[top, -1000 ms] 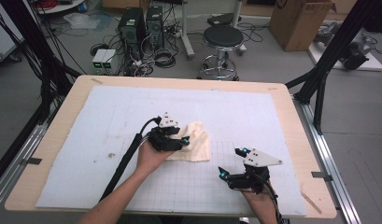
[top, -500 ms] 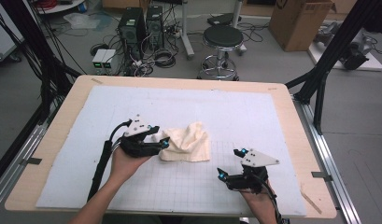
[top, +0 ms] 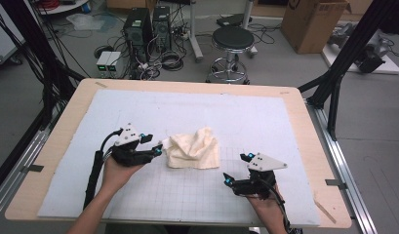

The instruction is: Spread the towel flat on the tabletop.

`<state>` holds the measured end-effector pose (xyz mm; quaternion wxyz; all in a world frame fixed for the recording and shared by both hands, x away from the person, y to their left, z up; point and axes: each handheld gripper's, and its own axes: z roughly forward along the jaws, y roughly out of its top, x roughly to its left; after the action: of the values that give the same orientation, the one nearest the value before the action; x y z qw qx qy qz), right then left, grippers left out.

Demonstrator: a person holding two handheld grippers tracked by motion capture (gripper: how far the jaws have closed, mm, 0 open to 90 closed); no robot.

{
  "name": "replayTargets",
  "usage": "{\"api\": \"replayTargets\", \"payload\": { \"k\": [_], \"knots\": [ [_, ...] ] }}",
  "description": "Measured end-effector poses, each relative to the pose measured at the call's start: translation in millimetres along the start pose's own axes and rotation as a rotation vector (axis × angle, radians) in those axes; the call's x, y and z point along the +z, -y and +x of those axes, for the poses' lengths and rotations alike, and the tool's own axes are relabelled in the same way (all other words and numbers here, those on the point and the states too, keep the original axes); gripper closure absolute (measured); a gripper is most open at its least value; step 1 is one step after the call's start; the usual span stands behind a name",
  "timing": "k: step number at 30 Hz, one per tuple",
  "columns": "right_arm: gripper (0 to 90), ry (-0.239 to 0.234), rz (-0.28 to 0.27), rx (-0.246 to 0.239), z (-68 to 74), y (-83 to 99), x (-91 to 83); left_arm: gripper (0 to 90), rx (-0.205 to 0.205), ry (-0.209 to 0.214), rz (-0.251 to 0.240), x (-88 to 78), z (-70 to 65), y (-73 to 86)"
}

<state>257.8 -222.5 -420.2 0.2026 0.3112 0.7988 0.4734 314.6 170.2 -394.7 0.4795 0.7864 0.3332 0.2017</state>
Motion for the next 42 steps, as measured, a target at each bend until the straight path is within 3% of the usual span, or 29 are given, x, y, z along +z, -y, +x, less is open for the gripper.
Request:
{"api": "replayTargets", "payload": {
  "k": [4,6,10,17,21,24,33,42],
  "knots": [
    [16.6,-0.011,0.007,0.003,-0.4,-0.8,2.9,51.6,-0.044,0.024,0.051,23.6,13.5,7.5],
    [21.5,-0.026,0.009,-0.001,-2.9,-2.1,5.7,53.7,-0.064,0.034,0.067,33.3,17.9,9.6],
    [28.9,-0.042,0.020,0.004,-10.4,-6.7,13.0,55.0,-0.056,0.047,0.116,47.8,21.2,8.6],
    [46.0,-0.086,0.056,0.028,-24.2,-16.1,31.9,55.7,-0.021,0.058,0.154,65.2,20.0,-1.6],
    [53.2,-0.111,0.092,0.018,-25.0,-17.8,43.9,59.4,-0.029,0.050,0.197,74.0,23.0,3.2],
    [56.2,-0.126,0.131,0.003,-23.6,-17.9,52.7,61.4,-0.011,0.045,0.245,79.5,24.0,8.4],
    [61.7,-0.143,0.188,-0.011,-22.2,-16.1,65.7,69.9,0.036,0.014,0.252,80.4,18.6,8.5],
    [64.1,-0.172,0.198,-0.033,-19.3,-16.6,70.9,74.8,0.023,0.020,0.250,80.3,20.2,8.7]
  ]
}}
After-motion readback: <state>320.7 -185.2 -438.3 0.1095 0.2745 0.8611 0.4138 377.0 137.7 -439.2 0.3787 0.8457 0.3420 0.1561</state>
